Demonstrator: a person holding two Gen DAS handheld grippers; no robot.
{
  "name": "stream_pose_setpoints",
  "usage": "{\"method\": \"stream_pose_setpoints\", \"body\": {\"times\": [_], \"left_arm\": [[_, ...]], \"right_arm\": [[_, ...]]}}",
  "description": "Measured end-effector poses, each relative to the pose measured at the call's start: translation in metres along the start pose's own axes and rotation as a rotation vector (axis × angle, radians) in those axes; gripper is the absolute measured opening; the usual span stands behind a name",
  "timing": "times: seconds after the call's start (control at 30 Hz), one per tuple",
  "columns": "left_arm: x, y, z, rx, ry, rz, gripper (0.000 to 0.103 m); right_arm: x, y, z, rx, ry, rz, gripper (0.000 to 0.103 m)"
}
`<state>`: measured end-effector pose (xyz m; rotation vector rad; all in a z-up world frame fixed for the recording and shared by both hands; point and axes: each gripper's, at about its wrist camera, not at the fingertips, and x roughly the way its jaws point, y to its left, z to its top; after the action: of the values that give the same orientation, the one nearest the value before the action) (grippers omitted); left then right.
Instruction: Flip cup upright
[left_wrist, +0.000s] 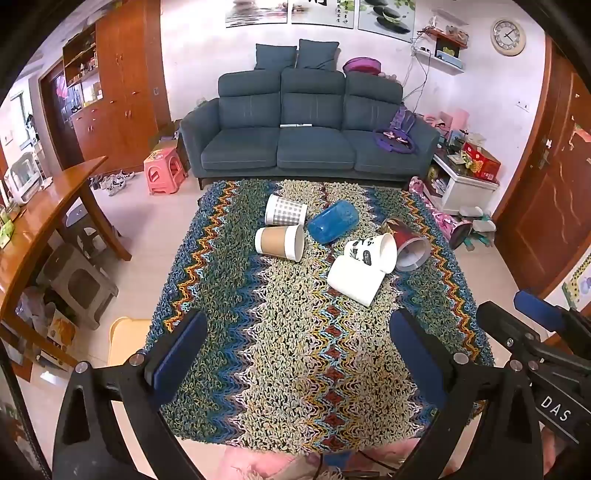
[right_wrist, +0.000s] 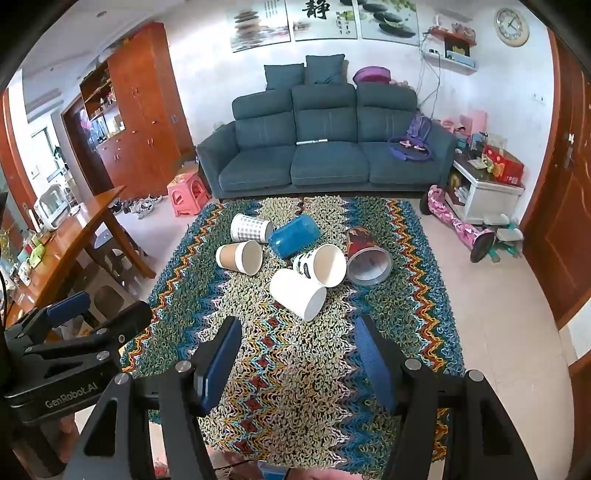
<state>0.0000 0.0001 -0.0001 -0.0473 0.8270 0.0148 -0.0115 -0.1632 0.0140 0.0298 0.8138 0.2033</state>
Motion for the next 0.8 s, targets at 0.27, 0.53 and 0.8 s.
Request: {"method": "stream_pose_setpoints", "body": {"times": [0.27, 0.53, 0.8], "left_arm": [[-0.0002, -0.0001, 0.0, -0.001, 0.001, -0.001, 0.1], [-0.0001, 0.0001, 0.0, -0.001, 0.003, -0.001, 0.1], [0.0, 0.0, 0.0001, -0.002, 0.005, -0.002, 0.1]], "right_arm": [[0.0044, -0.0014, -0.004, 0.009, 0.012, -0.003, 0.065], [0.0062, -0.0011, -0.0012, 0.013, 0.015, -0.015, 0.065], [0.0071, -0.0009, 0.0016, 0.013, 0.018, -0.022, 0.065]]}}
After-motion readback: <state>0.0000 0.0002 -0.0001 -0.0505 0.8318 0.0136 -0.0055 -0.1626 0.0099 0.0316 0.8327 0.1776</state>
